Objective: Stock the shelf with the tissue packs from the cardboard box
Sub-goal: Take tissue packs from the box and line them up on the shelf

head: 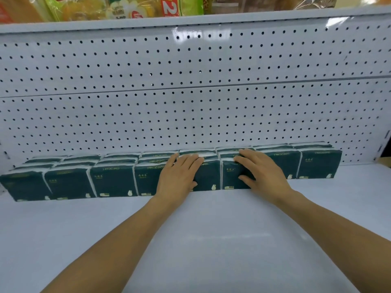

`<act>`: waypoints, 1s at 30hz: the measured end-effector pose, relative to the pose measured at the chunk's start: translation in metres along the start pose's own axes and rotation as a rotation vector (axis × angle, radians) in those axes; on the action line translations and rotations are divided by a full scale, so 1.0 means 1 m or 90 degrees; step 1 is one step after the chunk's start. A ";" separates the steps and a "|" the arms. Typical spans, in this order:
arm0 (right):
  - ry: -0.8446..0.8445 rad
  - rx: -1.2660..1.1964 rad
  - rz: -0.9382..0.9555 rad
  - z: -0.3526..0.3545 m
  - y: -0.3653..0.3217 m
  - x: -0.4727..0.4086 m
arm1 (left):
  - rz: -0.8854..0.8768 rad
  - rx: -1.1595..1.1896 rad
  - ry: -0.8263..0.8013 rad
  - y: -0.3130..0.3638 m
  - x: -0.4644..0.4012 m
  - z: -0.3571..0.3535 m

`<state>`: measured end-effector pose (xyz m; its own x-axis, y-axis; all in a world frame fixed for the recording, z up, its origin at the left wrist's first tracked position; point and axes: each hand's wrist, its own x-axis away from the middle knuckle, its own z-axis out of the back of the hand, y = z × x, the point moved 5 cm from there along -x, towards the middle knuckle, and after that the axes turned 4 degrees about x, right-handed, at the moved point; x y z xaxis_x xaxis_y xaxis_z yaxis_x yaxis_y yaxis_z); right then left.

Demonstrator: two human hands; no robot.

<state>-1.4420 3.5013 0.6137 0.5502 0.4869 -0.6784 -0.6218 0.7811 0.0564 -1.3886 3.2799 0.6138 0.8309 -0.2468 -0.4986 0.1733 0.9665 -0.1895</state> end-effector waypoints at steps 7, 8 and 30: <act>-0.084 0.060 -0.042 0.008 -0.007 -0.007 | 0.078 0.116 -0.041 0.004 -0.006 0.025; -0.088 0.059 -0.052 0.014 -0.011 -0.008 | 0.090 0.136 -0.030 0.006 -0.006 0.034; 0.010 -0.209 0.131 0.100 -0.391 0.120 | 0.287 0.025 0.067 -0.058 0.403 0.183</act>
<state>-1.0774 3.2937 0.5834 0.3890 0.6125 -0.6881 -0.8650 0.4998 -0.0441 -0.9671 3.1370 0.5785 0.7704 0.1942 -0.6072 -0.1713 0.9805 0.0963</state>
